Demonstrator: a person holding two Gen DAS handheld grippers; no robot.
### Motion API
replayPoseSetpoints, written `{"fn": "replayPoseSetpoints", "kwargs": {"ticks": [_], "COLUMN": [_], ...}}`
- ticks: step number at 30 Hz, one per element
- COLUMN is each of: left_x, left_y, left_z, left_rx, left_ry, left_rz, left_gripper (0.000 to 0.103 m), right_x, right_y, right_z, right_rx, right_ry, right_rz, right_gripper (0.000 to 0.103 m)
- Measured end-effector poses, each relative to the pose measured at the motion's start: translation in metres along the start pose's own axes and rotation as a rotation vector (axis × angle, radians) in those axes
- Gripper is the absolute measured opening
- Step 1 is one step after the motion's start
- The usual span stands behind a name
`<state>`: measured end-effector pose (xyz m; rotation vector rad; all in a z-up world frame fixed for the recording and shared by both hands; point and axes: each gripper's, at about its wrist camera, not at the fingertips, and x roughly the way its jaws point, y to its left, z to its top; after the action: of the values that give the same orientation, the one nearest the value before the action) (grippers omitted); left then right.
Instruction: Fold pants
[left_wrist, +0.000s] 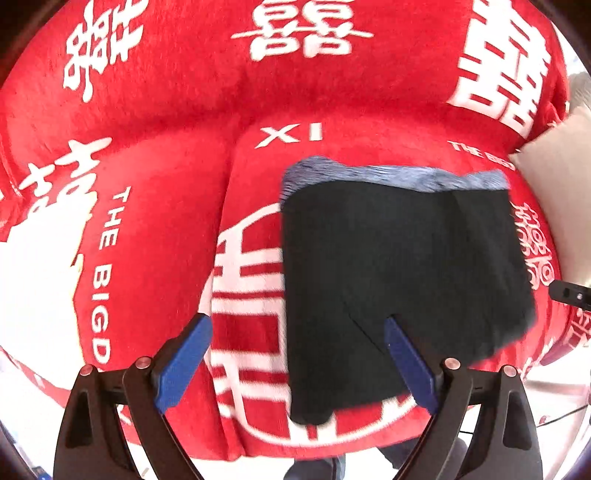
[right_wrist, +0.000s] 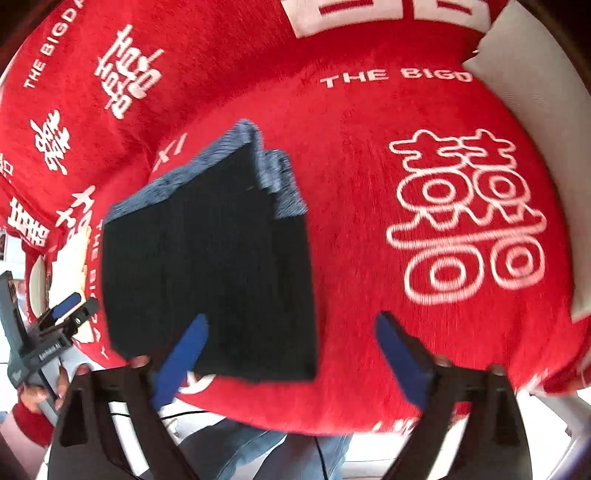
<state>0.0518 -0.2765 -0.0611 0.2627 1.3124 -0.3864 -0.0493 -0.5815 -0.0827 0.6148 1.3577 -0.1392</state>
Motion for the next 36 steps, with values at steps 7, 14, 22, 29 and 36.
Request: {"fn": "replayPoseSetpoints", "kwargs": {"ticks": [7, 14, 22, 29, 36], "left_x": [-0.036, -0.08, -0.106, -0.108, -0.111], "left_y": [-0.032, -0.047, -0.039, -0.032, -0.035], "left_z": [-0.016, -0.022, -0.024, -0.026, -0.024], "left_rx": [0.056, 0.074, -0.003, -0.042, -0.035], "left_ry": [0.036, 0.019, 0.054, 0.076, 0.068], "left_rz": [0.003, 0.057, 0.087, 0.104, 0.108], "left_gripper": [0.103, 0.103, 0.103, 0.103, 0.103], "right_x": [-0.034, -0.069, -0.102, -0.098, -0.095], "right_y": [0.035, 0.062, 0.093, 0.111, 0.115], "right_z": [-0.041, -0.059, -0.054, -0.051, -0.051], "right_rx": [-0.008, -0.031, -0.034, -0.084, -0.09], "right_ry": [-0.026, -0.024, -0.057, -0.035, -0.02], "right_rz": [-0.082, -0.149, -0.172, -0.19, -0.21], "right_gripper": [0.103, 0.103, 0.103, 0.103, 0.103]}}
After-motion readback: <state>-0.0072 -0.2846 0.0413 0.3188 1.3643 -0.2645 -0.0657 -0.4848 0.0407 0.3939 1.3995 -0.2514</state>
